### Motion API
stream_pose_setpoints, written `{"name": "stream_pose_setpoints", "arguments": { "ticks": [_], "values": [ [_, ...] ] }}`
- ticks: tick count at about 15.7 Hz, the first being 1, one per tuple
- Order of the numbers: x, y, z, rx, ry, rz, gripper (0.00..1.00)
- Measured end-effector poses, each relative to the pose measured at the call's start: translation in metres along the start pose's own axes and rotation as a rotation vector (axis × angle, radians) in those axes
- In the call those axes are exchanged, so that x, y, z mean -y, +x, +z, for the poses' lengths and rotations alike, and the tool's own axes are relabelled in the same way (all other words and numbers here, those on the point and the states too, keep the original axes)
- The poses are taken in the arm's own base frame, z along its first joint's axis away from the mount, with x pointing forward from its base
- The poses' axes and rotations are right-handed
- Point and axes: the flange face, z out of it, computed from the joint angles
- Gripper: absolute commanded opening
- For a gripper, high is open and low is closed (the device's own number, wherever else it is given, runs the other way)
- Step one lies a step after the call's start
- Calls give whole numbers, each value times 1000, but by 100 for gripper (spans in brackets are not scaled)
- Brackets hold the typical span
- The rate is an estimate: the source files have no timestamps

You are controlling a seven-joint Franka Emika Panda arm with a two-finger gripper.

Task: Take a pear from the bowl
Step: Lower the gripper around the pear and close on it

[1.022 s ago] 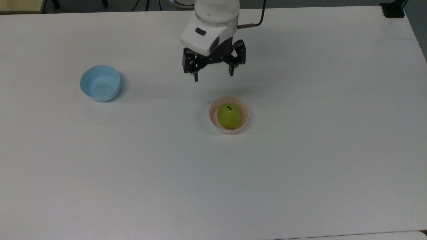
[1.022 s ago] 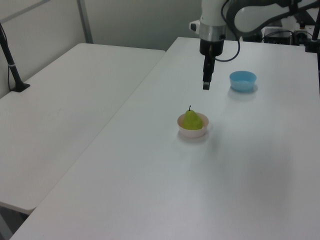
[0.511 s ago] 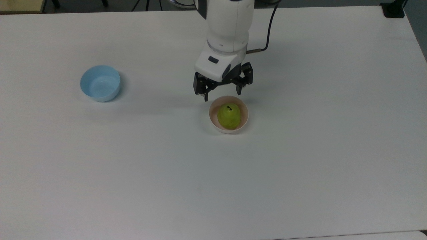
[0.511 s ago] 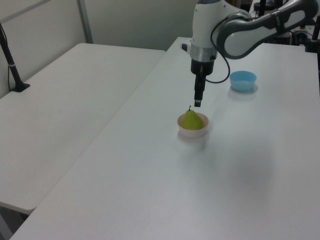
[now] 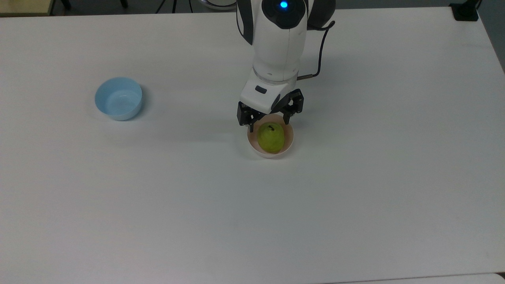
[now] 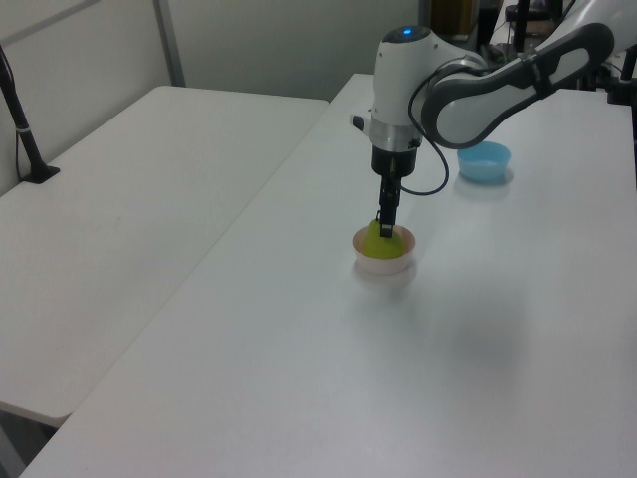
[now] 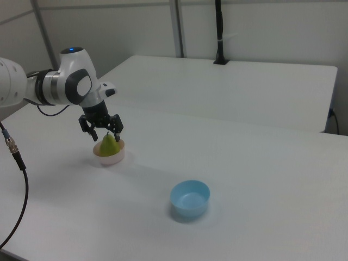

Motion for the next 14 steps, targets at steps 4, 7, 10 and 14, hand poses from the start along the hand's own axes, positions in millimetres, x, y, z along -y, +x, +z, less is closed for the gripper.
{"name": "stream_pose_setpoints", "arguments": {
  "ticks": [4,7,10,14],
  "values": [
    [6,0,13,18,1,-9,90],
    [7,2,17,4,1,-10,86],
    [8,4,26,3,1,-12,84],
    [9,3,39,21,-9,-23,63]
  ]
}}
